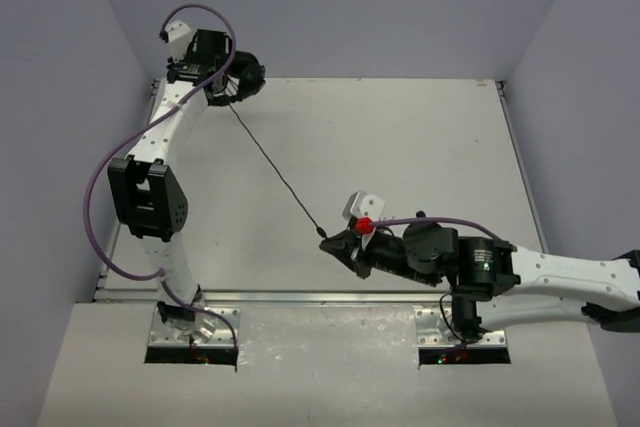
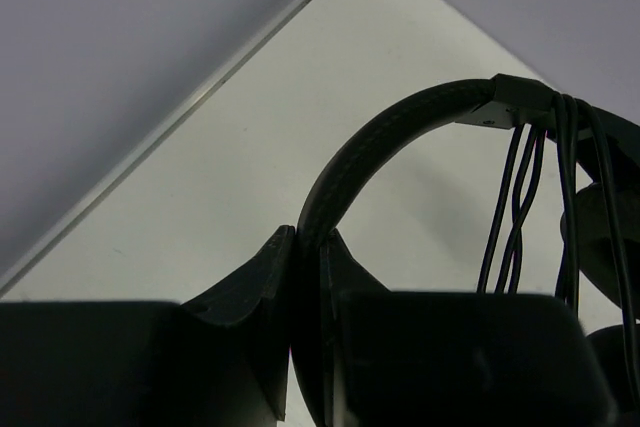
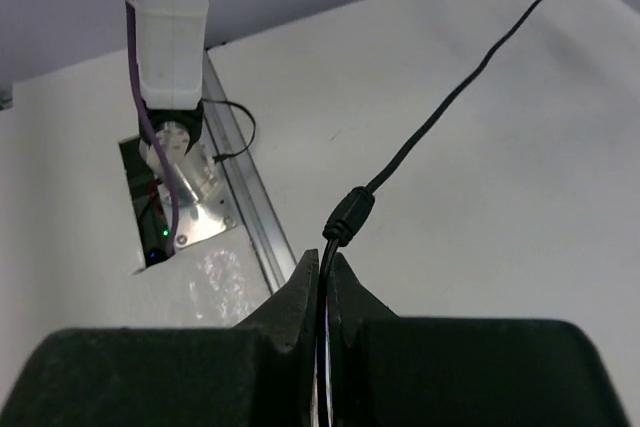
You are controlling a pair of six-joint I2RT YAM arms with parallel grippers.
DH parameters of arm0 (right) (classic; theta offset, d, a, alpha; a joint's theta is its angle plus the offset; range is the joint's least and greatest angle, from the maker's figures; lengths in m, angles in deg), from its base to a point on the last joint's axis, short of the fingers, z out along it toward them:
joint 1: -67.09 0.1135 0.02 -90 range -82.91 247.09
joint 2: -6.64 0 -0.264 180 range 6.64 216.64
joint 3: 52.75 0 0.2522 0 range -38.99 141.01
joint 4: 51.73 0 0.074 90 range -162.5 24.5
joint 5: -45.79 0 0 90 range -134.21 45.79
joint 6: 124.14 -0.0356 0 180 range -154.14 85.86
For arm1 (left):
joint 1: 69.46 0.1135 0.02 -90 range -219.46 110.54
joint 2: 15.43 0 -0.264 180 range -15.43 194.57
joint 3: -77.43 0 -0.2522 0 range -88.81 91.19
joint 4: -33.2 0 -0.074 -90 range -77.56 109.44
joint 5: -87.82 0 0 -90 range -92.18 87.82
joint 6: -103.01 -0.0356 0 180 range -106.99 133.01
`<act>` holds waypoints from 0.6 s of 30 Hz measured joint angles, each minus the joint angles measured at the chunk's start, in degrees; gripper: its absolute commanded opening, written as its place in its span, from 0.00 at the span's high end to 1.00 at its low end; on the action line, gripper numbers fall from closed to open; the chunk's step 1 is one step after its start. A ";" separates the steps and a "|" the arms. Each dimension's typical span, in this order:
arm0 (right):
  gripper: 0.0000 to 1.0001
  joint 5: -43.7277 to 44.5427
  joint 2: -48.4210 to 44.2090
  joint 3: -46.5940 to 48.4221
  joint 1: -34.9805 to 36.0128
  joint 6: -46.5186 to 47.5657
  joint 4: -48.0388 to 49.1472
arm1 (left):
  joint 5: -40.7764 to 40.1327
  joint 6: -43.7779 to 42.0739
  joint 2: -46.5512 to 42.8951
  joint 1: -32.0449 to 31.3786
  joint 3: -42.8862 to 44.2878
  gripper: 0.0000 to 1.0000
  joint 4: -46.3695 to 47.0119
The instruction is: Wrap the headphones
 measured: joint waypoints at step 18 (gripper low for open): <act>0.99 -4.48 23.21 57.94 -18.18 19.32 -23.56 | 6.16 -7.91 -28.26 -14.29 -62.34 1.00 45.09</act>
